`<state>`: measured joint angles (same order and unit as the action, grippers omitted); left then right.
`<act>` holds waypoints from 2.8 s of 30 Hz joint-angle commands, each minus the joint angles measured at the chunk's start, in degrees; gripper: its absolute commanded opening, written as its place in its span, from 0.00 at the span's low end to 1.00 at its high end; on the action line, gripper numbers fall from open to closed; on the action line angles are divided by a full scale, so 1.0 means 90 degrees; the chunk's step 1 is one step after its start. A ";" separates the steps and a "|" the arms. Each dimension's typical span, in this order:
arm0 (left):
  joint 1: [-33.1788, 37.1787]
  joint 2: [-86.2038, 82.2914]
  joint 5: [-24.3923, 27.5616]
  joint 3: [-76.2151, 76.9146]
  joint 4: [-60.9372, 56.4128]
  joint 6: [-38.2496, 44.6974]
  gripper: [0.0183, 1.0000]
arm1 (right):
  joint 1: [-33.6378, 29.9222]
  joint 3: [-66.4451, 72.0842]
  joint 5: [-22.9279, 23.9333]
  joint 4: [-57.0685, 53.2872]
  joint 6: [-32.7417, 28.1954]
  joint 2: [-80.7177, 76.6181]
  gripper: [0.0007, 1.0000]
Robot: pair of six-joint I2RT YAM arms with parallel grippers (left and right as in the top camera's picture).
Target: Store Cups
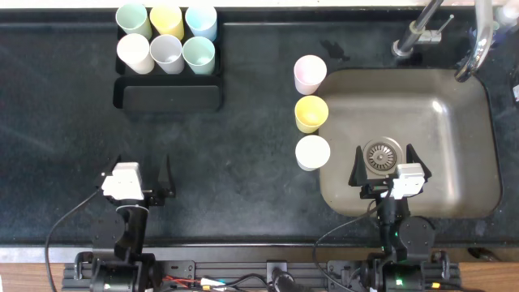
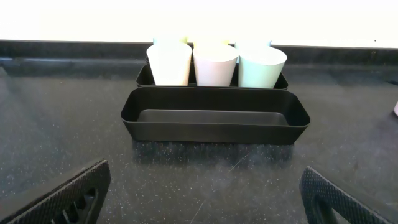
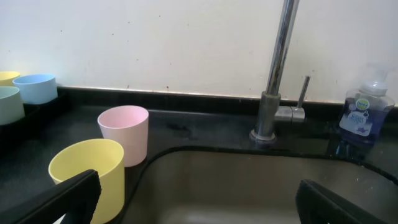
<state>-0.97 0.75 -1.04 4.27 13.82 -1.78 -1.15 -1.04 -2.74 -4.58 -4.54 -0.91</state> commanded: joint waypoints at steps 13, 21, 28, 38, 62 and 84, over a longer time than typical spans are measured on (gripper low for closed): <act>0.0070 -0.0066 0.0109 0.0010 0.0051 -0.0124 1.00 | -0.0036 0.0085 0.0002 0.0032 -0.0022 0.0078 1.00; 0.0070 -0.0066 0.0109 0.0010 0.0051 -0.0121 1.00 | -0.0036 0.0083 0.0002 0.0032 -0.0024 0.0078 1.00; 0.0070 -0.0066 0.0109 0.0010 0.0049 -0.0124 1.00 | -0.0036 0.0083 0.0002 0.0032 -0.0024 0.0078 1.00; 0.0070 -0.0066 0.0114 0.0010 0.0051 -0.0170 1.00 | -0.0036 0.0083 0.0002 0.0032 -0.0024 0.0078 1.00; -0.0022 0.3587 0.0733 0.1557 -0.1659 -0.2356 1.00 | -0.0036 0.0085 0.0002 0.0032 -0.0024 0.0078 1.00; -0.1977 0.9092 0.0272 0.8444 0.1637 -0.2608 1.00 | -0.0036 0.0085 0.0002 0.0032 -0.0022 0.0078 1.00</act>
<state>-16.01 78.17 3.84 73.97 26.68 -22.83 -1.15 -1.04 -2.74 -4.60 -4.56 -0.84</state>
